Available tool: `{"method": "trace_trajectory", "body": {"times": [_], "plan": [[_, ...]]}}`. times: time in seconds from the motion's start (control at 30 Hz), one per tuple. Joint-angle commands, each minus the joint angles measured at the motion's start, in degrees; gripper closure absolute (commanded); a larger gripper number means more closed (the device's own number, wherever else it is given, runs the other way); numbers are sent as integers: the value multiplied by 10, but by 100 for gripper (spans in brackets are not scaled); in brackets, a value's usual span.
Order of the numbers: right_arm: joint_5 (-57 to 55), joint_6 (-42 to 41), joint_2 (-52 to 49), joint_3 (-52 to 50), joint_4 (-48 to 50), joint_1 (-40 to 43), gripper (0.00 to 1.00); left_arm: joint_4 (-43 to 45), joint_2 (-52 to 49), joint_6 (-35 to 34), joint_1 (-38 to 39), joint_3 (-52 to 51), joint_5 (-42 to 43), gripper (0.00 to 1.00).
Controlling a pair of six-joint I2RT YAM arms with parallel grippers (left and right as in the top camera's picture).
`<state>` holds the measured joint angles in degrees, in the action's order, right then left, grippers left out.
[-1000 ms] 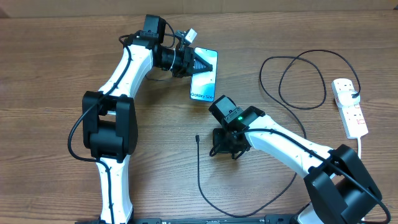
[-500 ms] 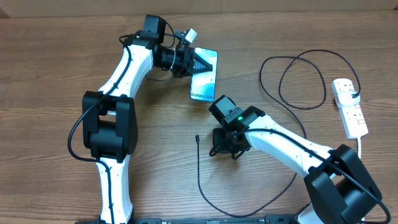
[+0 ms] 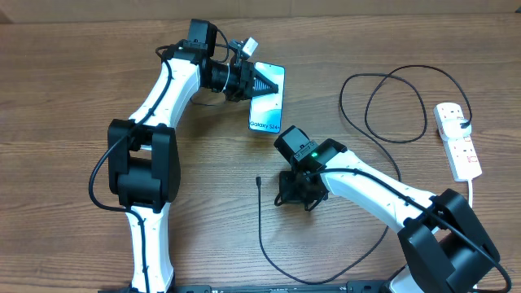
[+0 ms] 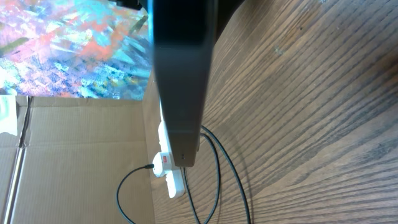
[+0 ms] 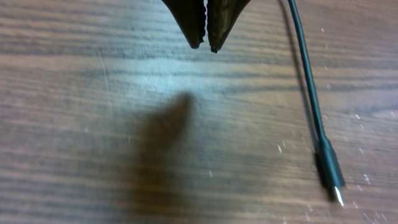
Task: Plug charger to phone and switch on socket
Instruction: 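Lower the right gripper over the black cable's USB-C end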
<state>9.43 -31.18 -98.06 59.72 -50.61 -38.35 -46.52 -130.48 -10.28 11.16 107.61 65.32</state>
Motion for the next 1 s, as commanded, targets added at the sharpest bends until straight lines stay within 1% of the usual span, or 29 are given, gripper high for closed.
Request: {"method": "trace_trajectory", "body": {"times": [0.0, 0.17, 0.33, 0.53, 0.7, 0.77, 0.83, 0.87, 0.97], "plan": [[12, 12, 1, 4, -12, -2, 96, 0, 9, 13, 2, 4, 16, 96], [12, 12, 1, 4, -53, -2, 96, -2, 9, 13, 2, 4, 16, 96], [12, 17, 1, 4, -68, -2, 96, -2, 9, 13, 2, 4, 16, 96], [-5, 90, 1, 3, -68, -2, 96, -7, 9, 13, 2, 4, -4, 96], [-34, 90, 1, 3, -48, -2, 96, -9, 9, 13, 0, 4, -4, 96], [-34, 90, 1, 3, -41, -2, 83, -9, 9, 13, 0, 4, -4, 96], [-34, 90, 1, 4, -37, -2, 78, -9, 9, 13, 0, 4, -4, 96], [-34, 89, 1, 4, -35, -2, 76, -9, 9, 13, 0, 4, -4, 96], [-27, 88, 1, 4, -35, -2, 75, -8, 9, 13, 0, 4, -4, 96]]}}
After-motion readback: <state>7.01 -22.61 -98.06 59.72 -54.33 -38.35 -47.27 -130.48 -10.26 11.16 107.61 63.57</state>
